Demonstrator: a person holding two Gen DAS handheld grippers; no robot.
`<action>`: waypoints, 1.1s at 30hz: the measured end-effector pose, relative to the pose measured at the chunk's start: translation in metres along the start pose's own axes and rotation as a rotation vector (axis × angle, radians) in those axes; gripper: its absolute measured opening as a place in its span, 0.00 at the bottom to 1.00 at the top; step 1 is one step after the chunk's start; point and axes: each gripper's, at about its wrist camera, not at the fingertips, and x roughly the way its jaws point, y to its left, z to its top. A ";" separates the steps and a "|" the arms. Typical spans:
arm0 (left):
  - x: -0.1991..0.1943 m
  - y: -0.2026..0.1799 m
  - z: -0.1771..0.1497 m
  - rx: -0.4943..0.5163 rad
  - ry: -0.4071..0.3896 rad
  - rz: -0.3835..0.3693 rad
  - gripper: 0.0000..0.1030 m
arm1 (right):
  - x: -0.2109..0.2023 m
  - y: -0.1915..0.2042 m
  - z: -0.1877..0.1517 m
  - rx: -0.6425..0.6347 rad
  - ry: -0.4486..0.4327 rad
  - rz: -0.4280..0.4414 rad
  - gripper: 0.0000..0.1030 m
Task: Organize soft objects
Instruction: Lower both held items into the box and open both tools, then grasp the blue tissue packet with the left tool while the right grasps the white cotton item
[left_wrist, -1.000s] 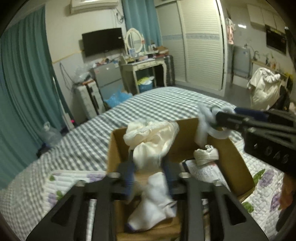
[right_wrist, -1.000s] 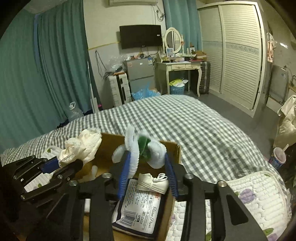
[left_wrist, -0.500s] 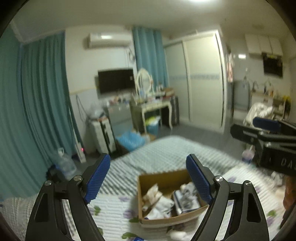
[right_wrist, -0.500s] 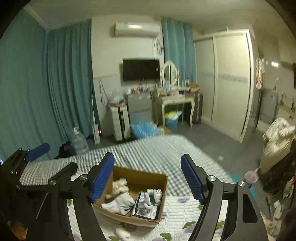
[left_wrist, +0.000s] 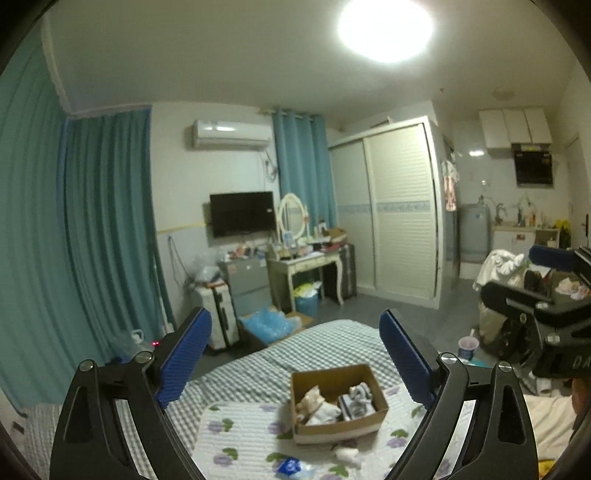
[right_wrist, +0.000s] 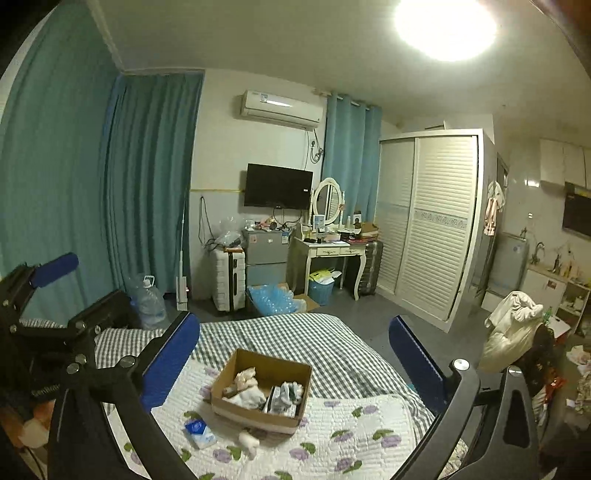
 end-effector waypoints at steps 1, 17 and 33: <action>-0.006 0.001 -0.006 0.004 -0.005 0.001 0.91 | -0.008 0.005 -0.006 -0.004 -0.004 0.008 1.00; -0.021 0.033 -0.126 -0.055 0.047 0.116 0.91 | -0.015 0.069 -0.139 -0.019 -0.062 0.042 1.00; 0.118 0.034 -0.263 -0.095 0.332 0.080 0.91 | 0.174 0.076 -0.255 -0.001 0.223 0.061 1.00</action>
